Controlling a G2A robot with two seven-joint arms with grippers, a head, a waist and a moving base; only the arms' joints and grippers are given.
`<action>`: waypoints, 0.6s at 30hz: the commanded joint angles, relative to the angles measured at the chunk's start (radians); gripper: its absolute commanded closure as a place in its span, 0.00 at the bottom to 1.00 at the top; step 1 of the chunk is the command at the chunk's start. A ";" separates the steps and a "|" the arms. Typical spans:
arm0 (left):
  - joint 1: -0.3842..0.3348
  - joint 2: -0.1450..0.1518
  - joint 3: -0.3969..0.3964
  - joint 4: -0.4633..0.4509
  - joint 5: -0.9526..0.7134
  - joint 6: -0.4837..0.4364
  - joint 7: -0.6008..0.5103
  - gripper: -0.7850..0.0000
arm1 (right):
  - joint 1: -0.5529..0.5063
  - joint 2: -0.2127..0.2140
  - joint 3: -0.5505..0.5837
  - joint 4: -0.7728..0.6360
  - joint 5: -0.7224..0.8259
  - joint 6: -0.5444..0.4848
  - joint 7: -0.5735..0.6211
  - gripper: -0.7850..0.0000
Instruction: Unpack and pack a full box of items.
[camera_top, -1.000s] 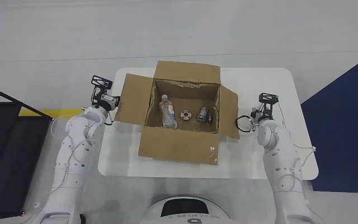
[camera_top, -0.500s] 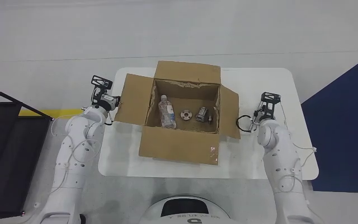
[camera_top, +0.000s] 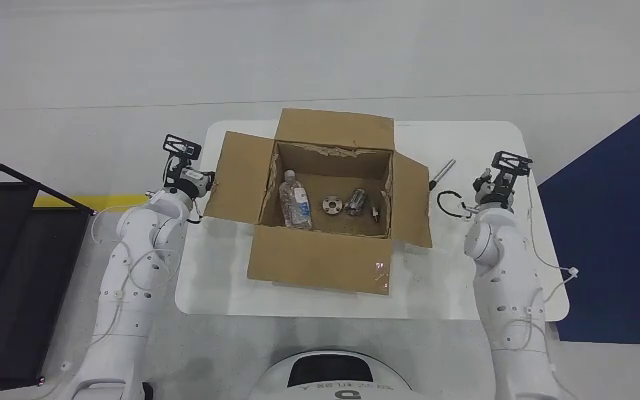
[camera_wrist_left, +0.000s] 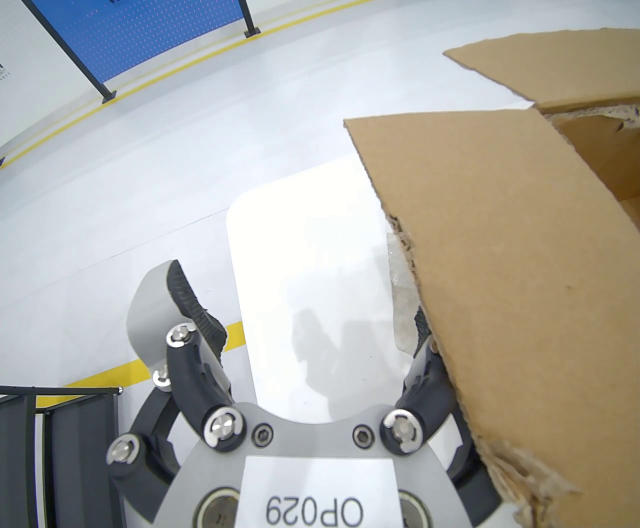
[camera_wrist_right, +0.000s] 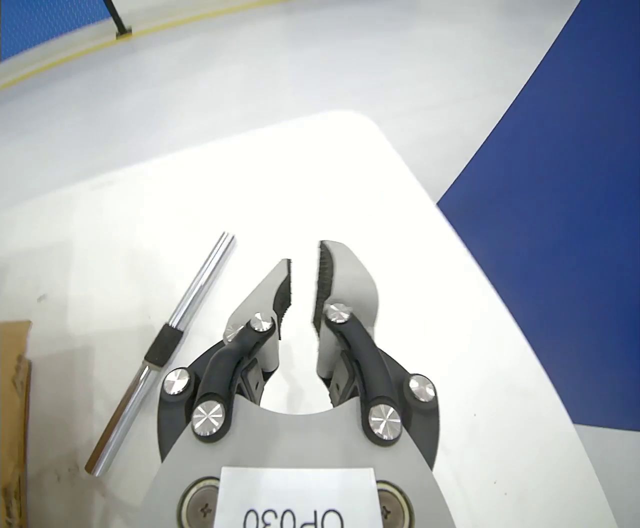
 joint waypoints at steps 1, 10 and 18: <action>0.000 0.000 0.000 0.000 0.000 0.000 0.000 0.00 | 0.000 0.000 0.001 0.001 0.001 -0.003 0.040 0.00; 0.000 0.000 0.000 0.000 0.000 0.000 0.000 0.00 | 0.087 0.007 -0.068 0.046 -0.146 -0.083 0.222 0.00; 0.000 0.000 0.000 0.000 0.000 0.000 0.000 0.00 | 0.237 -0.005 -0.198 0.132 -0.249 -0.123 0.443 0.00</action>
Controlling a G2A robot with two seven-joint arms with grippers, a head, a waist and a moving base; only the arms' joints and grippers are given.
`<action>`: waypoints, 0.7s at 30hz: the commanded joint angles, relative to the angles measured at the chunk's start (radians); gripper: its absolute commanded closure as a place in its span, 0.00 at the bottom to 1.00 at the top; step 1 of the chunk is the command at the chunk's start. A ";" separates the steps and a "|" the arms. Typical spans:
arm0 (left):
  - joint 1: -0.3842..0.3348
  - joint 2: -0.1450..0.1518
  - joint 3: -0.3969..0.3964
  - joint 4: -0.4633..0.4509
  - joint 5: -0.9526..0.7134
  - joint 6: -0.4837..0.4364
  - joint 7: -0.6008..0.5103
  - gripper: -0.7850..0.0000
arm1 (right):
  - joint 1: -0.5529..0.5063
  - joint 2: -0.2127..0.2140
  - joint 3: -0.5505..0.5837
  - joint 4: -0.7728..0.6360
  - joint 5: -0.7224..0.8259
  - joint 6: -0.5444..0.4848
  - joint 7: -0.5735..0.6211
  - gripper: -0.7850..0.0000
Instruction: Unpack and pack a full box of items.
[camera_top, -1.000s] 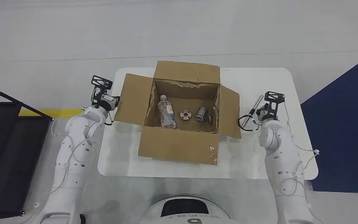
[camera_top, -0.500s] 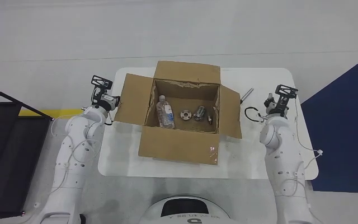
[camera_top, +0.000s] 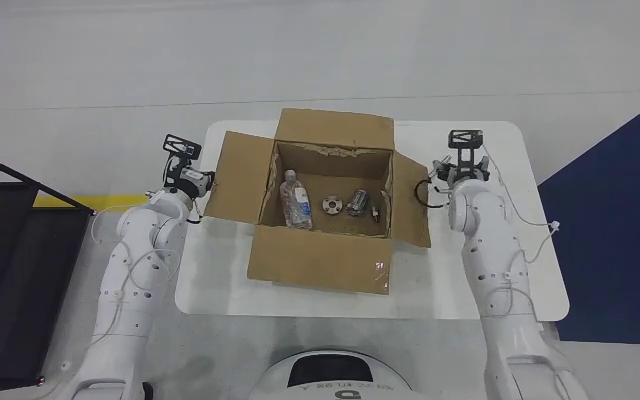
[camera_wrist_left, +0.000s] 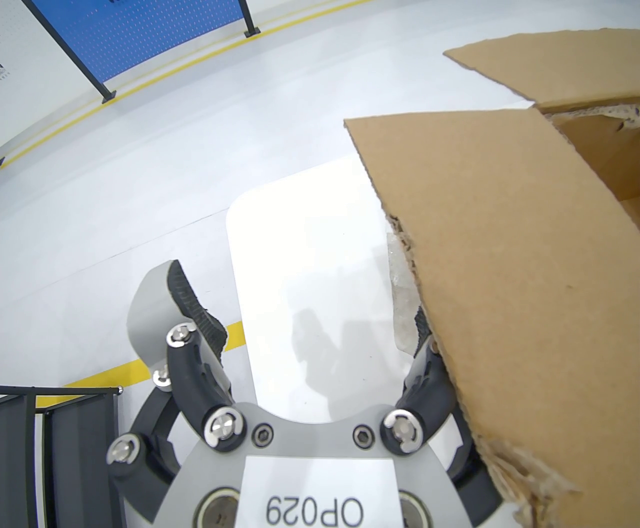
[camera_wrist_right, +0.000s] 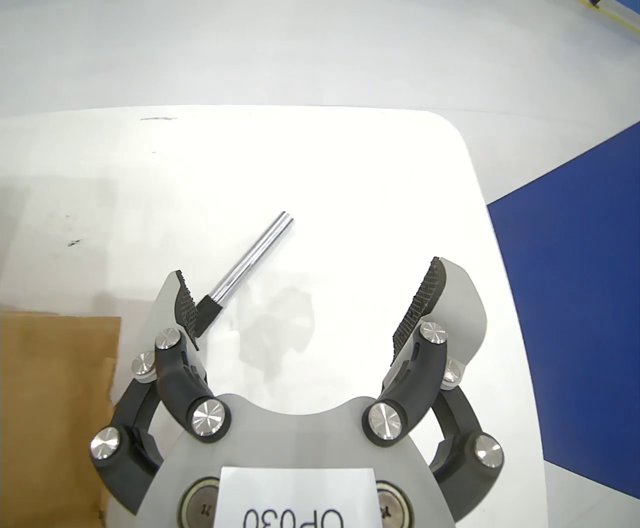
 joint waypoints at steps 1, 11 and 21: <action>0.000 0.000 0.000 0.000 0.000 0.000 0.000 0.00 | 0.036 -0.005 -0.049 0.035 -0.066 -0.003 0.068 0.00; 0.000 0.000 0.000 0.000 0.000 0.000 0.000 0.00 | 0.114 -0.029 -0.193 0.166 -0.242 0.034 0.206 0.00; 0.000 0.000 0.000 0.000 0.000 0.000 0.000 0.00 | 0.114 -0.024 -0.142 0.211 -0.244 0.017 0.266 0.22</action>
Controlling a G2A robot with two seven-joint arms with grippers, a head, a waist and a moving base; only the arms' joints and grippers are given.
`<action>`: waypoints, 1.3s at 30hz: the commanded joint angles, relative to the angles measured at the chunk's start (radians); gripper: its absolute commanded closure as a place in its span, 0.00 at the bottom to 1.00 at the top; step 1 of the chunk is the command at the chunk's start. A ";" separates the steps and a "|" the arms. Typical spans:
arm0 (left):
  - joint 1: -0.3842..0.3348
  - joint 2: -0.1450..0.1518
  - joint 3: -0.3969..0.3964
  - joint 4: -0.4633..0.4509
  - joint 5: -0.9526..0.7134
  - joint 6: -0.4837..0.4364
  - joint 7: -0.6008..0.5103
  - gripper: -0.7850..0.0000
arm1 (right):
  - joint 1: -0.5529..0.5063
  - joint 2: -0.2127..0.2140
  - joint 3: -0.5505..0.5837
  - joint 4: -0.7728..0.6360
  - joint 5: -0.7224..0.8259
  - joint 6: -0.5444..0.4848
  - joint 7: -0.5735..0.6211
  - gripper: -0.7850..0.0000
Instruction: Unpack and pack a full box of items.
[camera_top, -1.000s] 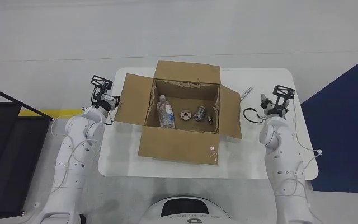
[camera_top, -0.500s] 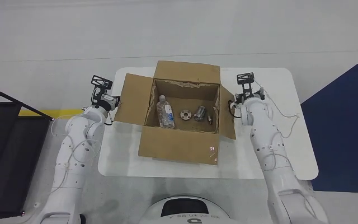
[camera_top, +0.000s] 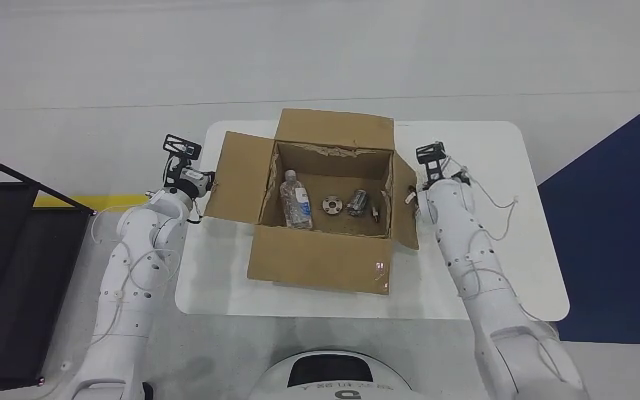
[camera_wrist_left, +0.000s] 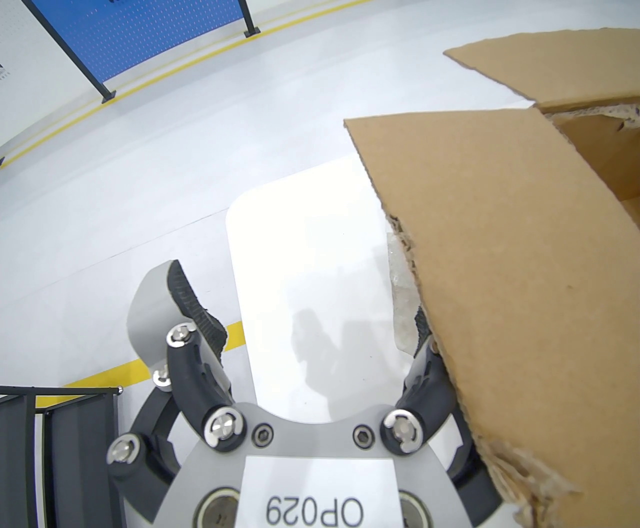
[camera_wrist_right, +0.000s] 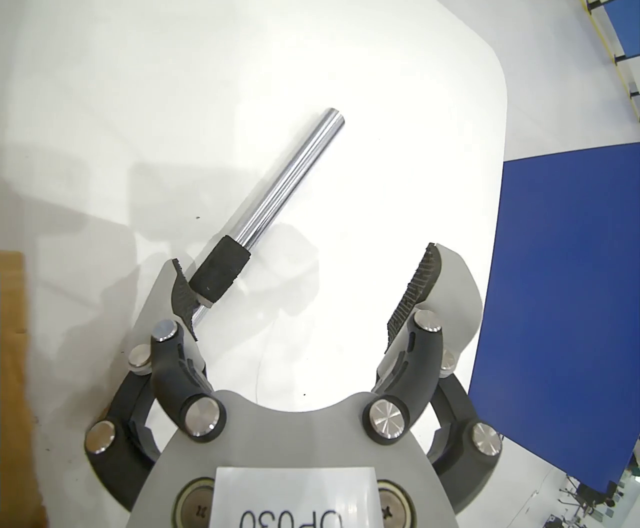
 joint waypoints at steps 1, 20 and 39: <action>0.000 0.000 0.000 0.000 0.000 0.000 0.000 0.00 | -0.012 0.004 0.020 -0.010 0.003 -0.004 -0.001 0.25; 0.000 0.000 0.000 0.000 0.000 0.000 0.000 0.00 | -0.038 0.021 0.111 -0.065 0.081 -0.160 0.003 0.78; 0.000 0.000 0.000 0.000 0.000 0.000 0.000 0.00 | 0.139 0.069 0.284 0.193 0.248 -0.471 -0.024 0.33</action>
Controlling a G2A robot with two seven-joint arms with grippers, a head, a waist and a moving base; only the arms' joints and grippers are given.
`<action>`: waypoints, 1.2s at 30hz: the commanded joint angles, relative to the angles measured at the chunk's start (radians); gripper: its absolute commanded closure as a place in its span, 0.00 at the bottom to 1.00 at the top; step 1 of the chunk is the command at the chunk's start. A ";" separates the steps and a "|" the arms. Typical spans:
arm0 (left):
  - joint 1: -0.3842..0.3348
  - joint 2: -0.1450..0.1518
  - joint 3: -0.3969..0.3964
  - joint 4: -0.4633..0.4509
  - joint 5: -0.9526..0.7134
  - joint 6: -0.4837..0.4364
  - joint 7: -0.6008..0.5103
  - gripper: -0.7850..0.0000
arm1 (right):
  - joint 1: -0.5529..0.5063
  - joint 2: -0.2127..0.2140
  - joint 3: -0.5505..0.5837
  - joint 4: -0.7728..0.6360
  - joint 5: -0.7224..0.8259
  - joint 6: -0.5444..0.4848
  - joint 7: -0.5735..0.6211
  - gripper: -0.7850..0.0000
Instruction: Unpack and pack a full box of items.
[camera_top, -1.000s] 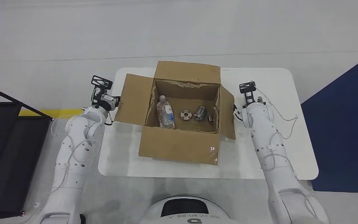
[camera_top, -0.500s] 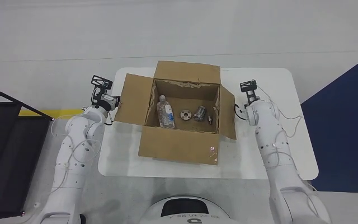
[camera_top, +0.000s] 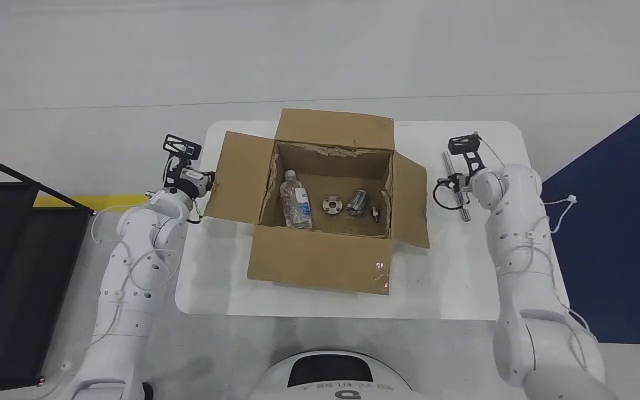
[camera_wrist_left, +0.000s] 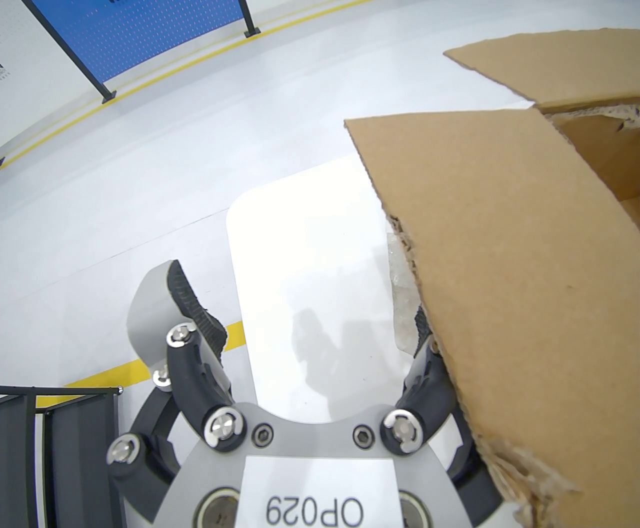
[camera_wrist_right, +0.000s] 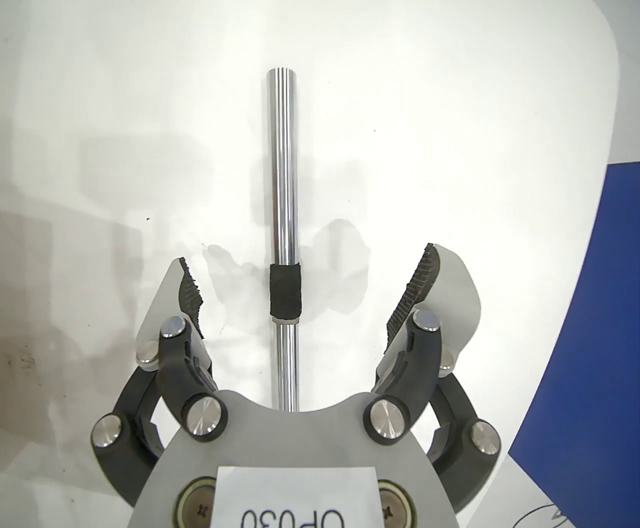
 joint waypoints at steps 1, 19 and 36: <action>0.000 0.000 0.000 0.000 0.000 0.000 0.000 0.00 | 0.021 0.002 -0.006 0.041 -0.010 0.012 -0.007 0.40; 0.000 0.000 0.000 0.000 0.000 0.000 0.000 0.00 | 0.057 0.003 -0.079 0.122 -0.028 0.043 0.006 0.86; 0.000 0.000 0.000 0.000 0.000 0.000 0.000 0.00 | -0.136 0.033 0.036 -0.185 0.134 0.055 -0.120 1.00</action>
